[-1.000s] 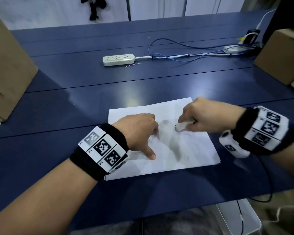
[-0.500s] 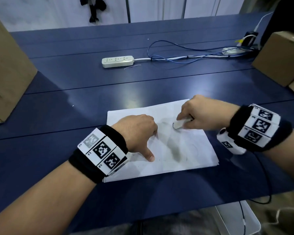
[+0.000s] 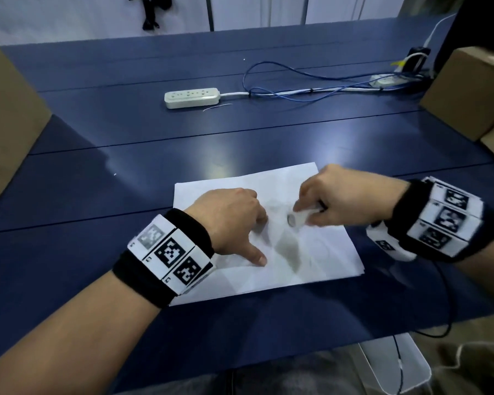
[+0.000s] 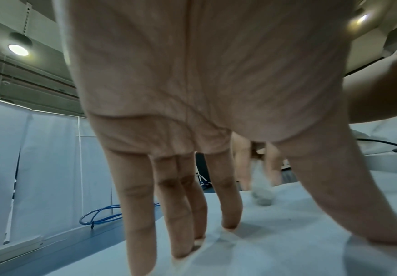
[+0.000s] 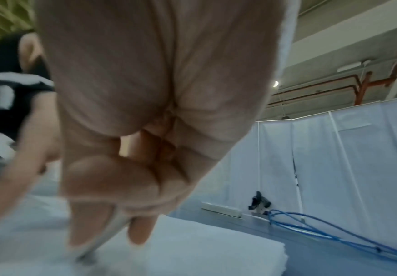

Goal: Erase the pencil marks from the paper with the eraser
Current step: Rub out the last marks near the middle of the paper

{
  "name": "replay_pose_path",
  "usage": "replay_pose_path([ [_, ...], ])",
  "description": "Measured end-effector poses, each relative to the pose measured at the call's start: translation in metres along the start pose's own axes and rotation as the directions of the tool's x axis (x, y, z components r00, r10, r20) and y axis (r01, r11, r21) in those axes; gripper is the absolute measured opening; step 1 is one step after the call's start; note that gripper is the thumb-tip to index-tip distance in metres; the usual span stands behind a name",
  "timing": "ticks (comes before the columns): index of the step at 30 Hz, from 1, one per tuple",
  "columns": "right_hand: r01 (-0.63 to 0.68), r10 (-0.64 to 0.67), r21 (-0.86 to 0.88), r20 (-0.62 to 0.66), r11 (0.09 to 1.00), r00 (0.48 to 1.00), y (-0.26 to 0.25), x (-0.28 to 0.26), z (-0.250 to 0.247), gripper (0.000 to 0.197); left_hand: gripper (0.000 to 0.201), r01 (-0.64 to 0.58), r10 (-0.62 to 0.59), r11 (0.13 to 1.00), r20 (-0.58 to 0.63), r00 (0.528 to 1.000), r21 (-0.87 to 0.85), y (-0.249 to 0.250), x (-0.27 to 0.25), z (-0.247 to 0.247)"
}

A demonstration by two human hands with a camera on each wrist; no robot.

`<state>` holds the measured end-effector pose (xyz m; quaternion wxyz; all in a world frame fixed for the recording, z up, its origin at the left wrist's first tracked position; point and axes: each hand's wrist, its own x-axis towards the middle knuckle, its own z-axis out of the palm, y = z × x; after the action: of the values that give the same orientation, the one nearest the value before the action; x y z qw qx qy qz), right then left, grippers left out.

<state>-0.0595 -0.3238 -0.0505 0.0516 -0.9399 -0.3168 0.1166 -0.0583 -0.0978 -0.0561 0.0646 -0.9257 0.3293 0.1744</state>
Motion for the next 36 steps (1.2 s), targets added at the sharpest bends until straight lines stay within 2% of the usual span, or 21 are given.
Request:
replay_pose_path([
  [3, 0.117, -0.149, 0.142, 0.237, 0.983, 0.96, -0.023, -0.025, 0.002, 0.033, 0.068, -0.002, 0.002, 1.0, -0.013, 1.0, 0.016, 0.0, 0.001, 0.002],
  [4, 0.117, -0.162, 0.167, 0.291, 0.979, 0.943, -0.026, -0.028, 0.001, 0.036, 0.068, -0.003, 0.004, 1.0, -0.014, 1.0, 0.018, 0.0, 0.001, 0.002],
  [5, 0.101, -0.148, 0.168, 0.293, 0.981, 0.945, -0.025, -0.025, 0.001, 0.035, 0.069, -0.003, 0.003, 1.0, -0.012, 1.0, 0.02, 0.0, 0.001, 0.002],
  [8, 0.002, -0.009, 0.063, 0.113, 0.998, 0.994, -0.004, -0.002, 0.0, 0.03, 0.069, 0.004, -0.004, 1.0, -0.01, 1.0, 0.017, 0.001, 0.002, 0.002],
  [11, -0.075, 0.073, -0.031, -0.061, 0.997, 0.996, 0.008, 0.008, 0.002, 0.021, 0.07, 0.008, -0.007, 1.0, -0.015, 1.0, 0.007, 0.003, 0.001, 0.001],
  [13, 0.007, -0.009, -0.034, -0.061, 0.999, 0.998, 0.001, -0.006, 0.006, 0.025, 0.069, 0.011, -0.011, 1.0, -0.011, 1.0, 0.009, 0.003, 0.001, 0.002],
  [15, 0.106, -0.11, 0.056, 0.078, 0.993, 0.991, -0.016, -0.024, 0.004, 0.031, 0.069, 0.013, -0.013, 1.0, -0.009, 1.0, 0.009, 0.002, 0.001, 0.002],
  [17, 0.117, -0.14, 0.108, 0.229, 0.987, 0.963, -0.026, -0.031, 0.002, 0.033, 0.069, 0.013, -0.013, 1.0, -0.012, 1.0, 0.009, 0.002, 0.001, 0.002],
  [18, 0.109, -0.129, 0.096, 0.244, 0.989, 0.961, -0.025, -0.028, 0.001, 0.034, 0.069, 0.013, -0.012, 1.0, -0.011, 1.0, 0.012, 0.002, 0.001, 0.001],
  [22, -0.067, 0.065, 0.023, 0.073, 0.998, 0.995, -0.003, 0.001, -0.001, 0.03, 0.07, 0.012, -0.012, 1.0, -0.009, 1.0, 0.012, 0.004, 0.002, 0.001],
  [24, -0.089, 0.088, -0.072, -0.022, 0.993, 0.996, 0.002, 0.005, 0.002, 0.027, 0.07, 0.011, -0.011, 1.0, -0.01, 1.0, 0.007, 0.004, 0.001, 0.001],
  [25, -0.066, 0.063, -0.109, -0.03, 0.992, 0.998, 0.001, 0.001, 0.003, 0.026, 0.07, 0.012, -0.012, 1.0, -0.009, 1.0, 0.01, 0.004, 0.001, 0.001],
  [27, 0.01, -0.006, -0.042, 0.088, 0.999, 0.996, -0.011, -0.016, 0.003, 0.028, 0.067, 0.014, -0.014, 1.0, -0.007, 1.0, 0.016, 0.004, 0.002, 0.001],
  [29, 0.063, -0.084, 0.089, 0.25, 0.994, 0.965, -0.024, -0.031, 0.002, 0.031, 0.068, 0.014, -0.014, 1.0, -0.007, 1.0, 0.014, 0.003, 0.002, 0.001],
  [30, 0.077, -0.105, 0.105, 0.287, 0.991, 0.952, -0.027, -0.033, 0.002, 0.033, 0.069, 0.013, -0.012, 1.0, -0.008, 1.0, 0.016, 0.003, 0.002, 0.001],
  [32, 0.044, -0.062, 0.083, 0.227, 0.996, 0.972, -0.019, -0.022, 0.002, 0.033, 0.069, 0.011, -0.011, 1.0, -0.006, 1.0, 0.02, 0.004, 0.002, 0.001],
  [34, -0.039, 0.038, 0.008, 0.101, 0.999, 0.994, -0.003, -0.004, 0.001, 0.031, 0.069, 0.012, -0.012, 1.0, -0.002, 1.0, 0.017, 0.004, 0.002, 0.001],
  [36, -0.087, 0.086, -0.02, -0.028, 0.996, 0.996, 0.006, 0.006, -0.001, 0.037, 0.068, 0.013, -0.013, 1.0, 0.001, 1.0, 0.011, 0.005, 0.001, 0.0],
])
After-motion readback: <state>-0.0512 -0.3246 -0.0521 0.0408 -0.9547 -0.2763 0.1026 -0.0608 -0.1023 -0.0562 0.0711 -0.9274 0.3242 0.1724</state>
